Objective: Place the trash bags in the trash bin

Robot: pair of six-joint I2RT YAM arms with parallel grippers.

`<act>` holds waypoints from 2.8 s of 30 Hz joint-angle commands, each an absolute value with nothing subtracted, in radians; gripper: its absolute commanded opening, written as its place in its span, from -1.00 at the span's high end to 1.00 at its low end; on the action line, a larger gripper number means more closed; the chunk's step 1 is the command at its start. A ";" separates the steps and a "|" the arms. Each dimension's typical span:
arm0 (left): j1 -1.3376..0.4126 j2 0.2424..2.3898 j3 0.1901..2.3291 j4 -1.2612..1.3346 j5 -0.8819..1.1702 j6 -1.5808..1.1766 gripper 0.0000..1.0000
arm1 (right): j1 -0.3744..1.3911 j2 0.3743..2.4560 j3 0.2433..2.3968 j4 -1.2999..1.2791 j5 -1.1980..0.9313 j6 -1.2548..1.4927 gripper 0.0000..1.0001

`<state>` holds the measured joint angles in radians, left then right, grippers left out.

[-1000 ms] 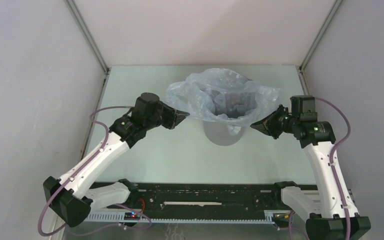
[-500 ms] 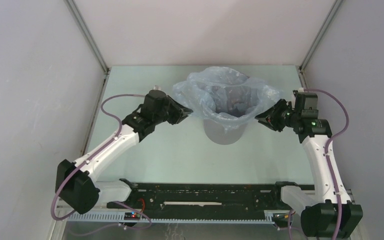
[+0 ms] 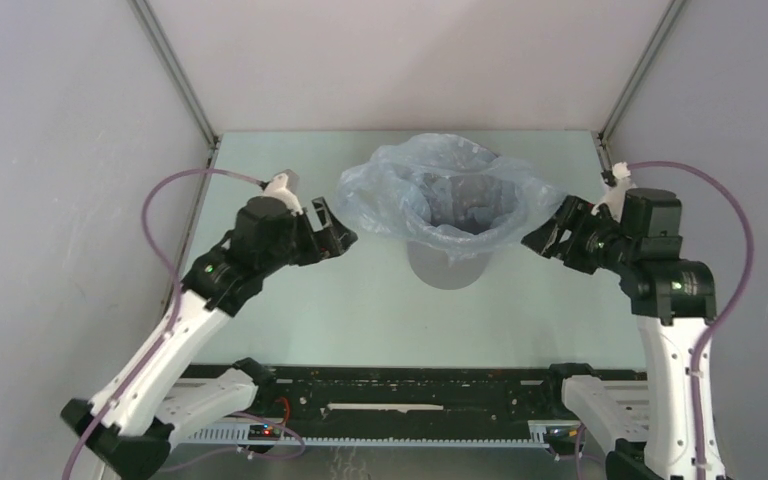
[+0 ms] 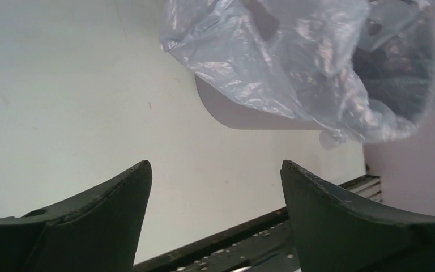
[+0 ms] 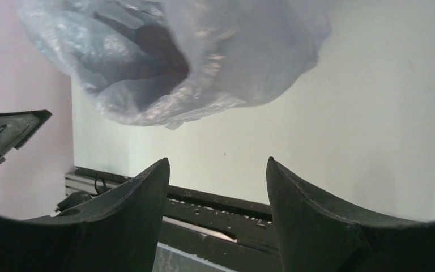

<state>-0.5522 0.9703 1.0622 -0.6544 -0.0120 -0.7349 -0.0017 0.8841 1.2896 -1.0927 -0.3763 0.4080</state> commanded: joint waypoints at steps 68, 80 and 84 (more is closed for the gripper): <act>-0.276 1.638 1.472 -0.140 0.672 -0.529 0.98 | 0.044 1.574 1.716 -0.614 -0.414 -0.114 1.00; -0.276 1.776 1.446 -0.058 0.744 -0.854 0.99 | -0.105 1.764 1.749 -0.621 -0.657 0.215 1.00; -0.275 1.784 1.388 0.078 0.791 -0.972 0.99 | -0.120 1.806 1.736 -0.649 -0.719 0.293 1.00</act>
<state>-0.2806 1.7824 1.4448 -0.0662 0.7227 -0.8188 -0.0994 1.7844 1.7267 -0.6510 -0.6315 0.1719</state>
